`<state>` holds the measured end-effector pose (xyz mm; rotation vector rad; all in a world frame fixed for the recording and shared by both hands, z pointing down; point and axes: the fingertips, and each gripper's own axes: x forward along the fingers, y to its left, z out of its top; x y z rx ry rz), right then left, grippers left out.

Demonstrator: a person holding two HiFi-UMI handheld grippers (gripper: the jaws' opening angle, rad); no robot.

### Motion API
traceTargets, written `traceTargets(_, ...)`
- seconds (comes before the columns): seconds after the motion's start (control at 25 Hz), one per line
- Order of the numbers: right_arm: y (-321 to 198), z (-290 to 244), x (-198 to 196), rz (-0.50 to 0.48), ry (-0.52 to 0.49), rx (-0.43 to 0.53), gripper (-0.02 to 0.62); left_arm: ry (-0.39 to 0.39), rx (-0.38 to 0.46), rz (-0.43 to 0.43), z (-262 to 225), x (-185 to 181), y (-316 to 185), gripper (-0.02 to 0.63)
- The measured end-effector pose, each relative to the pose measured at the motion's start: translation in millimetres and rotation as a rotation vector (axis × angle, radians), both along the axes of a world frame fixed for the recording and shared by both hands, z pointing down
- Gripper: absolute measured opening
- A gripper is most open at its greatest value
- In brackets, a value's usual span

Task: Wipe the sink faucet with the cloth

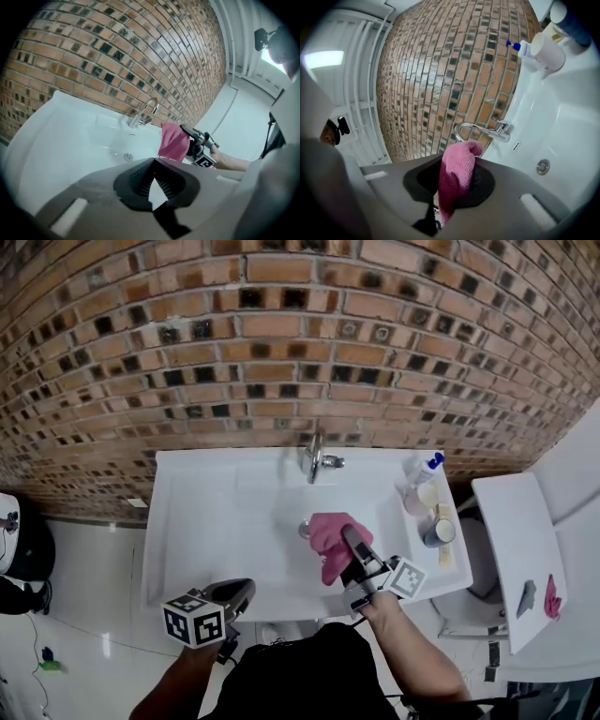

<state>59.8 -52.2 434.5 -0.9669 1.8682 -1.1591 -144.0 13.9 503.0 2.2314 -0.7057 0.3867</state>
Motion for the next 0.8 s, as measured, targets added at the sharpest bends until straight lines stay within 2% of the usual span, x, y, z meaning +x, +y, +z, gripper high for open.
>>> traceTargets(0.32, 69, -16, 2, -0.077, 0.141, 0.022, 0.044, 0.01, 0.05, -0.024, -19, 6, 10, 0.005)
traceTargets(0.6, 130, 0, 17, -0.178, 0.421, 0.011, 0.044, 0.014, 0.047, -0.072, -21, 23, 32, 0.005)
traceTargets(0.8, 160, 12, 36, -0.198, 0.442, -0.01, 0.044, 0.022, 0.036, -0.081, -17, 47, 62, 0.004)
